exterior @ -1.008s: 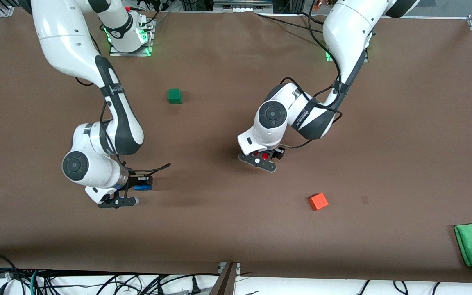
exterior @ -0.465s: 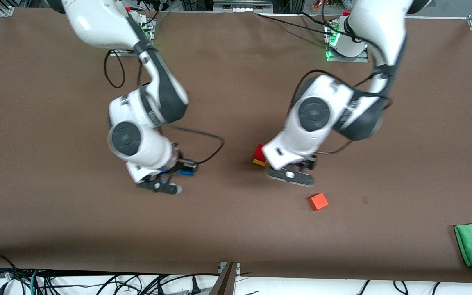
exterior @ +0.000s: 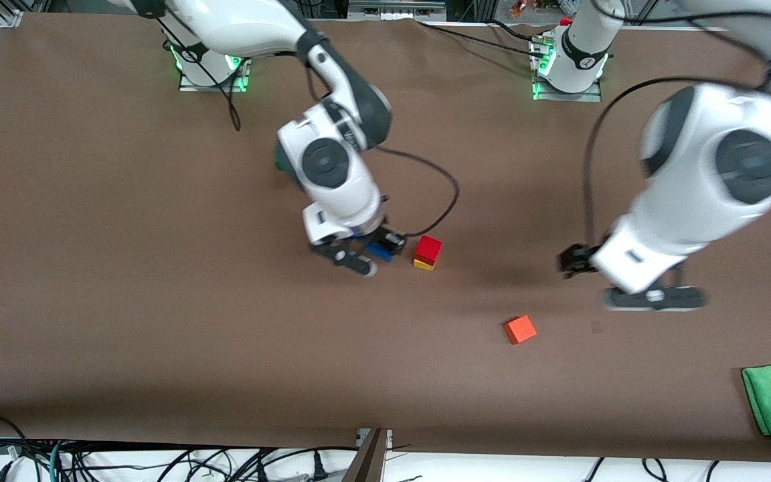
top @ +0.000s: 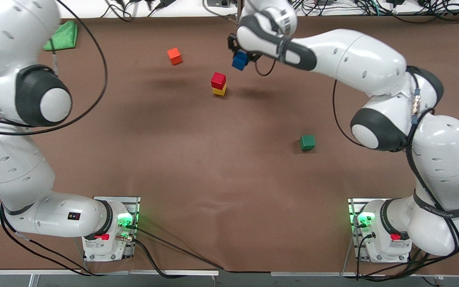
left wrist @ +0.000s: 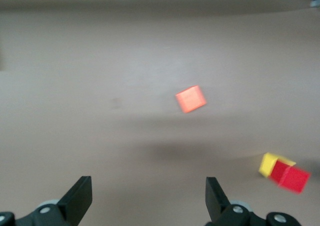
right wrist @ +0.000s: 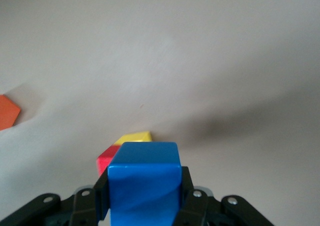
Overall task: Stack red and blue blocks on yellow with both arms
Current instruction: 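Open the left gripper and withdraw while the right gripper carries the blue cube, then lower the blue cube onto the red cube with the right gripper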
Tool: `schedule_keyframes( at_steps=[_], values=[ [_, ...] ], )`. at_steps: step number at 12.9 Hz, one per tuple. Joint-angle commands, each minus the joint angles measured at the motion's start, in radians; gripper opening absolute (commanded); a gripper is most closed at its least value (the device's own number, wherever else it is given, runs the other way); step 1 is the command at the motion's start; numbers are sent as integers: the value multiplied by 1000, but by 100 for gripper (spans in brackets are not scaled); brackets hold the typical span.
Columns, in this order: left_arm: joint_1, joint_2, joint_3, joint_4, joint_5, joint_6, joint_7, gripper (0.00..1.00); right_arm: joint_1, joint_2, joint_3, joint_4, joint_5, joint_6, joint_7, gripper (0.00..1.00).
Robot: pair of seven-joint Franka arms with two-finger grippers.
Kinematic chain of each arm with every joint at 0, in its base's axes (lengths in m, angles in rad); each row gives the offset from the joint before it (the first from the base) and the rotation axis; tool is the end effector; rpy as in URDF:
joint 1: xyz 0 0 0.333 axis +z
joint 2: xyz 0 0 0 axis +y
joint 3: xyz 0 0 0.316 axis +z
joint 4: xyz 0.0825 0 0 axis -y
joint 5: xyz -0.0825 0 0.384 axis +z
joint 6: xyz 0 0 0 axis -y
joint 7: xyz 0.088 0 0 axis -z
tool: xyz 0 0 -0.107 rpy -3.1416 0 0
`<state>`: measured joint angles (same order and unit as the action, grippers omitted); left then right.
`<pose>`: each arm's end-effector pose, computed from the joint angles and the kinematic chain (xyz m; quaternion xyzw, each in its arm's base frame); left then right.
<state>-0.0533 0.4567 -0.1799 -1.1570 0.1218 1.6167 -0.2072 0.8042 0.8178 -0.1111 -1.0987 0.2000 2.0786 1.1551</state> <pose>0.6780 -0.1183 0.5430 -0.9997 0.0063 -0.0092 0.0199 0.5752 0.5279 0.3475 -0.9639 0.2477 -0.0082 0.0975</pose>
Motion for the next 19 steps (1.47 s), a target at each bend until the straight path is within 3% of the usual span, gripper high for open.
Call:
schedule_keyframes(
  at_steps=[1,5,9,14,19],
  values=[
    [43,-128,55,-43,10,-118,133,100,94,85,-22,66,-79,79,193,18],
    [49,-231,163,-130,-103,-190,161,100,99,119,-21,105,-85,94,232,18],
    [110,-221,165,-148,-139,-187,161,100,98,119,-22,108,-85,107,227,22],
    [110,-220,165,-142,-139,-184,161,100,86,121,-22,108,-85,150,215,26],
    [109,-217,158,-142,-139,-184,164,100,85,149,-24,106,-87,201,215,39]
  ],
)
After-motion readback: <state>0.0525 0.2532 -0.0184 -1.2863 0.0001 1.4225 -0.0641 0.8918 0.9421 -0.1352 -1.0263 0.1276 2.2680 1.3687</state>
